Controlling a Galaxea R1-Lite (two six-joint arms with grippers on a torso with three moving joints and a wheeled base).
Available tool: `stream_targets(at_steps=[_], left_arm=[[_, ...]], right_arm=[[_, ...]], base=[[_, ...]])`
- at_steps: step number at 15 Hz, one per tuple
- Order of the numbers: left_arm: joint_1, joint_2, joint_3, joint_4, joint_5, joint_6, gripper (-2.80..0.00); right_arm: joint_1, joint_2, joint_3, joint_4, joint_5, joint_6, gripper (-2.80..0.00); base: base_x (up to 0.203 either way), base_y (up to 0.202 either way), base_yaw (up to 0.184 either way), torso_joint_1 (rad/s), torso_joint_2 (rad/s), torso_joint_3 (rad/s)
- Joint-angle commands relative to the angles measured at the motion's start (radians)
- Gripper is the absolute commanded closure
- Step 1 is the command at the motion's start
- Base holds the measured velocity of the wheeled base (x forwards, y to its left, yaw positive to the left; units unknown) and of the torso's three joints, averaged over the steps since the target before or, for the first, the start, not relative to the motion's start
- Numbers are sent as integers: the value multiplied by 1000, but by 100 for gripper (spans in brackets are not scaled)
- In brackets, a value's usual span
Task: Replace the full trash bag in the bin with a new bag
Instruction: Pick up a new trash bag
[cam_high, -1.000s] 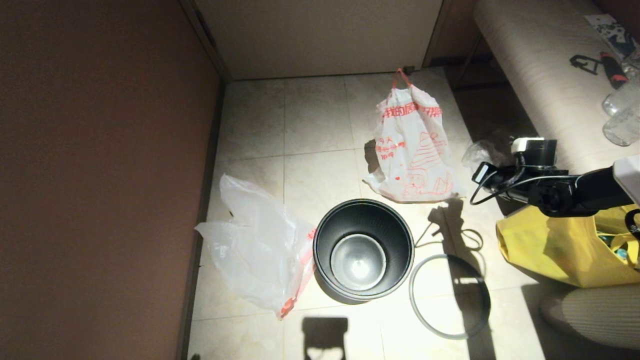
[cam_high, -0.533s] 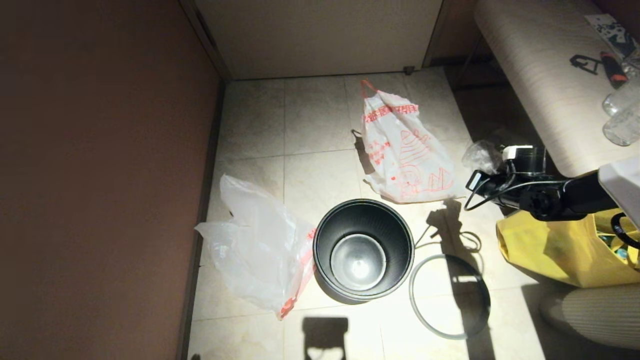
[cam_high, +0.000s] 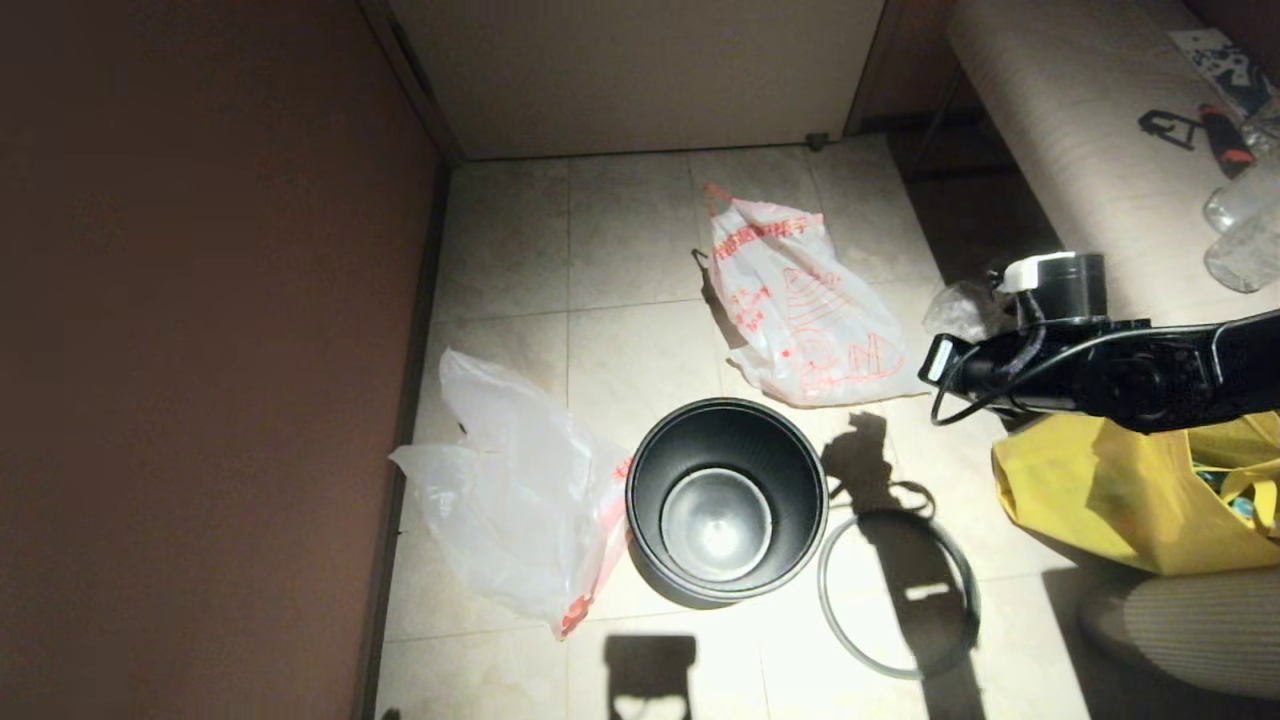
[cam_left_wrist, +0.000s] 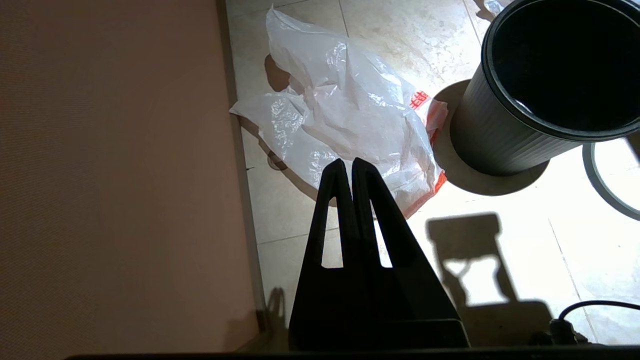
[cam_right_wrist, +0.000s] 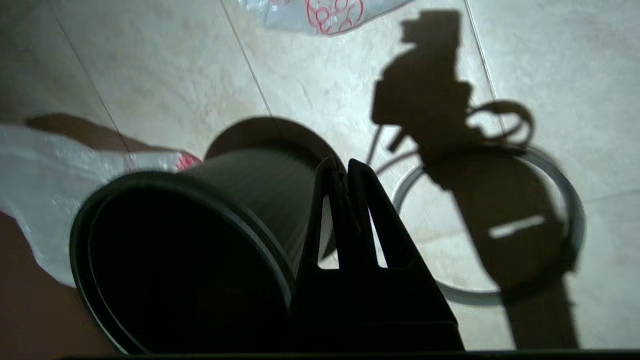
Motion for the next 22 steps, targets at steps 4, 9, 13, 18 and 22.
stream_targets(at_steps=[4,9,13,18,22], left_arm=[[0,1,0,0,0,-1,0],[0,1,0,0,0,-1,0],[0,1,0,0,0,1,0],[0,1,0,0,0,1,0],[0,1,0,0,0,0,0]], right_arm=[[133,-224,93,108,-174,-76,0],[248,-390,117,284,-340,-201,0],[283,-499,141,400,-532,-251,0],[253,-734,236,567,-571,-258,0],[259,-1064,323,718,-506,-363,0]], base=[[0,0,0,0,0,0],[0,0,0,0,0,0],[0,0,0,0,0,0],[0,0,0,0,0,0],[0,0,0,0,0,0]])
